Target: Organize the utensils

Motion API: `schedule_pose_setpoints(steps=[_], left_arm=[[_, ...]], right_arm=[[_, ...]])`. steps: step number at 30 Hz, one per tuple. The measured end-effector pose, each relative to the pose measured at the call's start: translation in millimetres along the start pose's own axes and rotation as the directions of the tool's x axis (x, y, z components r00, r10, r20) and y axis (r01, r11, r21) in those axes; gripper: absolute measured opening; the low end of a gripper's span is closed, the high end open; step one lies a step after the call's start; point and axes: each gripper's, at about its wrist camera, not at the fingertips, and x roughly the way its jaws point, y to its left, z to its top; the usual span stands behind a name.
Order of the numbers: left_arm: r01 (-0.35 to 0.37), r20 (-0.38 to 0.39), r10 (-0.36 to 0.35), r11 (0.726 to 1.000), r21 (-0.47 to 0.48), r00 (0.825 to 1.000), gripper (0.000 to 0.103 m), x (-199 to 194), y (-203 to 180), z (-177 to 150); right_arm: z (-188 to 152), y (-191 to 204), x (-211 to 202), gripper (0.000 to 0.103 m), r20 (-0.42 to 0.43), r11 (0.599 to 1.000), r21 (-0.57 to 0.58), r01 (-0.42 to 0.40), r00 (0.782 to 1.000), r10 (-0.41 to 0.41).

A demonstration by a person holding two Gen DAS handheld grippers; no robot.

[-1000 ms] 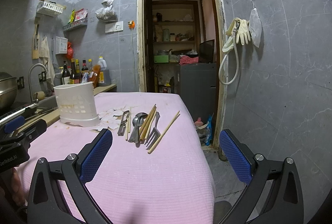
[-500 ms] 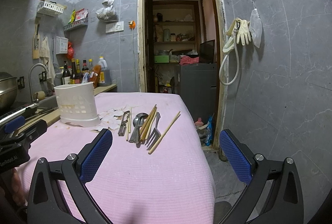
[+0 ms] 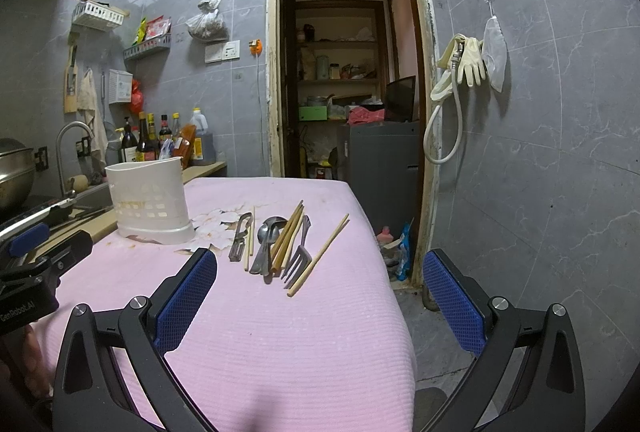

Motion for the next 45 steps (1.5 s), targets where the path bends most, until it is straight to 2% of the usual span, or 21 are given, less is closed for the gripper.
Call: schedule_pose_setpoints(steps=[15, 21, 28, 33, 38, 45], left_arm=[[-0.003, 0.006, 0.003, 1.0, -0.02, 1.0, 0.101, 1.5, 2.3, 3.0], [-0.005, 0.03, 0.005, 1.0, 0.008, 1.0, 0.101, 8.2, -0.7, 15.2], [0.014, 0.013, -0.015, 0.997, 0.077, 1.0, 0.101, 35.0, -11.6, 31.6], [0.069, -0.074, -0.06, 0.99, 0.12, 0.995, 0.101, 65.1, -20.8, 41.6], [0.114, -0.163, -0.09, 0.983, 0.146, 0.983, 0.101, 98.6, -31.2, 52.2], [0.151, -0.305, -0.104, 0.979, 0.136, 0.947, 0.1, 156.1, -40.0, 55.5]], right_arm=[[1.1, 4.8, 0.4, 0.103, -0.01, 1.0, -0.008, 0.002, 1.0, -0.002], [4.0, -0.6, 2.2, 0.103, -0.005, 1.0, -0.022, 0.007, 1.0, -0.007], [7.6, -3.6, 24.0, 0.103, -0.008, 0.999, -0.049, 0.008, 1.0, -0.008], [17.6, -20.0, 47.2, 0.103, -0.057, 0.998, -0.03, -0.064, 0.996, 0.062], [28.2, -37.7, 80.8, 0.103, -0.132, 0.996, -0.029, -0.083, 0.988, 0.078], [41.7, -58.3, 127.2, 0.103, -0.218, 0.993, -0.006, -0.121, 0.969, 0.117]])
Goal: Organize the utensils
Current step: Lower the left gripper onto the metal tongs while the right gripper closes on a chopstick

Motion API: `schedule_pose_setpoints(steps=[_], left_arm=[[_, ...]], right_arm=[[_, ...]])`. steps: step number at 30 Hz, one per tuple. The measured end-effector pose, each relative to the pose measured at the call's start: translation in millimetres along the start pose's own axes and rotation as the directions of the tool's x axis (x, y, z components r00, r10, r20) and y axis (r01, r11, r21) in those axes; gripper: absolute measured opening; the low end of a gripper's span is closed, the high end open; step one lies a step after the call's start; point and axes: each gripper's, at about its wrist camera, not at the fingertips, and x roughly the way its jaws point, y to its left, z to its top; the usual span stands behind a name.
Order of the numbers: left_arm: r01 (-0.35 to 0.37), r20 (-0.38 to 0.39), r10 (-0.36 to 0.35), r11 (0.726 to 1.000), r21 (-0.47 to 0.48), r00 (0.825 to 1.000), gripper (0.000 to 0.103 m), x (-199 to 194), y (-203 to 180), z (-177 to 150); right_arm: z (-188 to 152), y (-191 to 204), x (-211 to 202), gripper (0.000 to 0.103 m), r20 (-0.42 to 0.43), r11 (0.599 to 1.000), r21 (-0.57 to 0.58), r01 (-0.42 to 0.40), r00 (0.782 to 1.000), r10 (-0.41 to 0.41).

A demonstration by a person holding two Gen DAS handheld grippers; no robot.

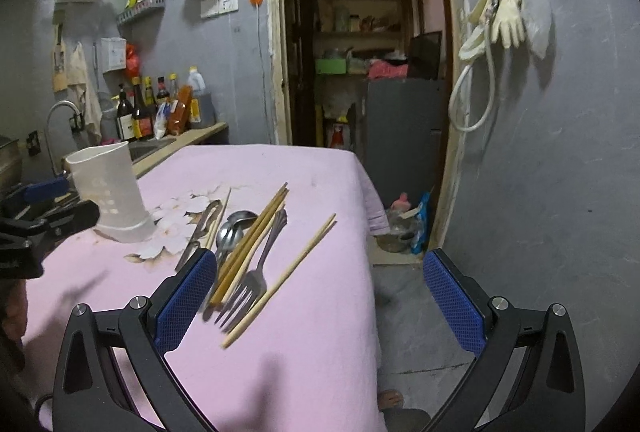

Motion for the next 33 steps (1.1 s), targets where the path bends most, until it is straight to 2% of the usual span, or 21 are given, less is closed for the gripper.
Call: schedule_pose_setpoints(steps=[3, 5, 8, 10, 14, 16, 19, 22, 27, 30, 31, 33], left_arm=[[0.013, -0.061, -0.012, 1.0, 0.003, 0.998, 0.094, 24.1, -1.0, 6.8], [0.018, -0.102, -0.017, 1.0, 0.005, 0.995, 0.088, 40.1, -0.7, 9.6], [0.034, -0.165, -0.034, 0.999, -0.002, 0.986, 0.08, 65.8, 2.1, 11.4], [0.046, -0.216, -0.048, 0.999, -0.012, 0.975, 0.068, 83.0, 4.5, 11.0], [0.074, -0.322, -0.09, 0.995, -0.06, 0.942, 0.057, 116.8, 9.6, 9.0], [0.074, -0.357, -0.096, 0.994, -0.075, 0.929, 0.049, 129.4, 12.7, 7.8], [0.06, -0.406, -0.096, 0.993, -0.102, 0.909, 0.04, 145.2, 18.5, 8.3], [0.031, -0.445, -0.082, 0.992, -0.123, 0.892, 0.034, 158.7, 25.6, 6.4], [0.032, -0.496, -0.115, 0.984, -0.173, 0.861, 0.033, 177.9, 39.5, 3.1], [0.044, -0.502, -0.14, 0.979, -0.198, 0.854, 0.032, 181.9, 45.5, 3.7], [0.047, -0.503, -0.143, 0.979, -0.199, 0.853, 0.025, 182.1, 46.6, 3.7], [0.064, -0.503, -0.17, 0.973, -0.221, 0.847, 0.019, 181.6, 49.7, 4.7]], right_arm=[[5.9, -3.6, 19.0, 0.103, -0.033, 1.0, -0.01, -0.005, 0.999, 0.005], [8.6, -5.2, 31.7, 0.099, -0.062, 1.0, -0.019, -0.004, 0.998, 0.003], [11.4, -10.6, 54.3, 0.09, -0.123, 0.999, 0.011, -0.046, 0.991, 0.047], [12.9, -13.6, 70.1, 0.079, -0.169, 0.996, 0.032, -0.082, 0.982, 0.086], [13.5, -18.6, 92.2, 0.066, -0.234, 0.99, 0.061, -0.124, 0.963, 0.135], [13.7, -22.5, 102.9, 0.052, -0.266, 0.986, 0.089, -0.143, 0.95, 0.161], [15.1, -25.2, 115.5, 0.045, -0.302, 0.977, 0.126, -0.173, 0.931, 0.204], [14.3, -26.8, 124.2, 0.036, -0.325, 0.974, 0.138, -0.181, 0.92, 0.217], [16.1, -27.5, 130.7, 0.03, -0.345, 0.975, 0.146, -0.171, 0.914, 0.212], [19.3, -26.6, 136.9, 0.029, -0.357, 0.975, 0.144, -0.17, 0.91, 0.211], [19.9, -25.6, 138.6, 0.028, -0.358, 0.974, 0.145, -0.172, 0.909, 0.214], [20.5, -24.3, 142.0, 0.026, -0.357, 0.97, 0.154, -0.189, 0.904, 0.233]])
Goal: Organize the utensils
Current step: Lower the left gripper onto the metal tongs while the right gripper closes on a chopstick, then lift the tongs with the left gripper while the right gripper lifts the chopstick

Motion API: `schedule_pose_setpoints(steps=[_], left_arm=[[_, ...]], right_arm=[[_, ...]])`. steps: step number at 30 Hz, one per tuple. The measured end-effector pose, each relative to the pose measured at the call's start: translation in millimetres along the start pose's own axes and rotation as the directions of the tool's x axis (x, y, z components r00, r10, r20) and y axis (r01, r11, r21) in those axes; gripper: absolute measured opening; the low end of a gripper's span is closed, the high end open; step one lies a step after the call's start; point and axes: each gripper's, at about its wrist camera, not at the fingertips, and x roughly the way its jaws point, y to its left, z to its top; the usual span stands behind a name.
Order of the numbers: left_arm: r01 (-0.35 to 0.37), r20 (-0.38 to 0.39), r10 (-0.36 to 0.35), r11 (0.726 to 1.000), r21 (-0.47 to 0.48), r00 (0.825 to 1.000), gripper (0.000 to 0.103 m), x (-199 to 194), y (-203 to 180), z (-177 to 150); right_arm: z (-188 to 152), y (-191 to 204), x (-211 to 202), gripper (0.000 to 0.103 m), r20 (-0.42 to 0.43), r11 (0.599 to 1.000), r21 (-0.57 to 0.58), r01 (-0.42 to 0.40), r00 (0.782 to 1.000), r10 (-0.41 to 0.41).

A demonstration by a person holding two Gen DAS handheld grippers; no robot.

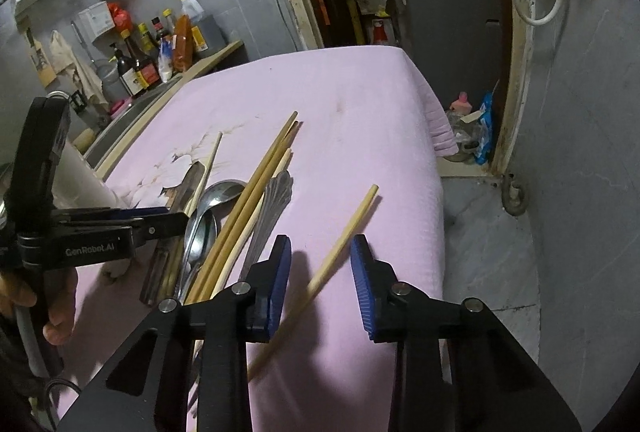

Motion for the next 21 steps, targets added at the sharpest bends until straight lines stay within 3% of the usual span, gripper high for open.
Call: schedule_pose_setpoints(steps=[4, 13, 21], left_arm=[[0.014, -0.007, -0.014, 1.0, -0.028, 1.0, 0.018, -4.5, 5.3, 0.2], [0.049, -0.022, -0.05, 0.999, -0.021, 0.999, 0.017, -32.3, 8.4, -34.1], [0.025, -0.036, -0.024, 0.999, 0.026, 0.999, 0.017, -54.4, 12.1, -67.5]], right_arm=[[-3.4, -0.1, 3.9, 0.011, -0.007, 0.999, 0.02, -0.041, 0.999, 0.042], [-15.4, 12.5, -8.2, 0.005, -0.012, 0.998, 0.0, -0.055, 0.998, 0.055], [-27.4, 28.3, -14.6, 0.005, -0.037, 0.998, -0.055, 0.012, 0.999, -0.014]])
